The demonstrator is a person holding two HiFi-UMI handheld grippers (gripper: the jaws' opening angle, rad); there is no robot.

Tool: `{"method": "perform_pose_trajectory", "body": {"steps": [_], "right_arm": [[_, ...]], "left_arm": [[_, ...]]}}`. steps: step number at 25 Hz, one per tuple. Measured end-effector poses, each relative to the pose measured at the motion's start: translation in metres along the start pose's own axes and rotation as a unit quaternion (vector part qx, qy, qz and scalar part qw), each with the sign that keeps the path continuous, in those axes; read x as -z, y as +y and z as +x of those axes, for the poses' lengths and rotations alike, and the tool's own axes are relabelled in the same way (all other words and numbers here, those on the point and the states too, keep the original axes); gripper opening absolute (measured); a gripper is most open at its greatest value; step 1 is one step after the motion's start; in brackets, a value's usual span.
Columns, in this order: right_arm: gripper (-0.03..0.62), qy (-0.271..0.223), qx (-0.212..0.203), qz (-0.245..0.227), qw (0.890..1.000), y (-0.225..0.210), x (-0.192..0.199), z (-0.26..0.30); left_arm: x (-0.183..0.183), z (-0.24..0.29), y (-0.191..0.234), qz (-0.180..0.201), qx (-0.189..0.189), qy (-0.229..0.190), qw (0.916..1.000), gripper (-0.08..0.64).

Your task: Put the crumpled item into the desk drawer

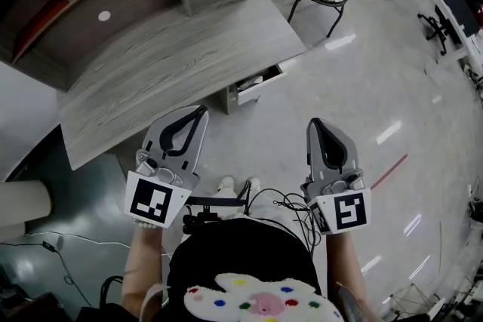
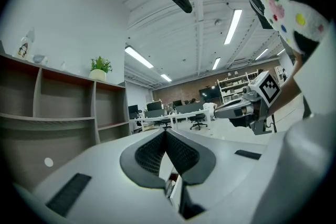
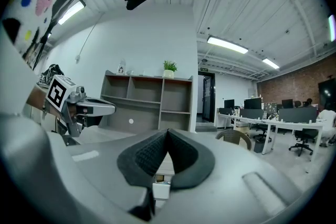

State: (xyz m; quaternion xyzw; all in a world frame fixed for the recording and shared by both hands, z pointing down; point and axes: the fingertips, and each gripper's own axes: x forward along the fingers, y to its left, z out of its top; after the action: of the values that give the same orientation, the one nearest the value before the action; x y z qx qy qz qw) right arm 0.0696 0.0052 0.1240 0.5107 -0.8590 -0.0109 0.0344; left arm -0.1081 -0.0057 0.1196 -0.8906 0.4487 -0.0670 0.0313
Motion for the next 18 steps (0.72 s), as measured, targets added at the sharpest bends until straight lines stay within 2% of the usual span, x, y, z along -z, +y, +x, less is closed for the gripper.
{"method": "perform_pose_trajectory", "body": {"steps": [11,18], "right_arm": [[0.009,-0.005,0.000,0.004,1.000,-0.0003,0.0000,-0.0014],[0.009,0.001,-0.009,-0.015,1.000,0.0023,0.0019,-0.0013]], "left_arm": [[0.0004,0.0007,-0.0015,0.002,0.001,0.001,1.0000,0.006],[0.0014,0.0016,-0.0016,0.001,0.003,0.006,1.0000,0.006]]}}
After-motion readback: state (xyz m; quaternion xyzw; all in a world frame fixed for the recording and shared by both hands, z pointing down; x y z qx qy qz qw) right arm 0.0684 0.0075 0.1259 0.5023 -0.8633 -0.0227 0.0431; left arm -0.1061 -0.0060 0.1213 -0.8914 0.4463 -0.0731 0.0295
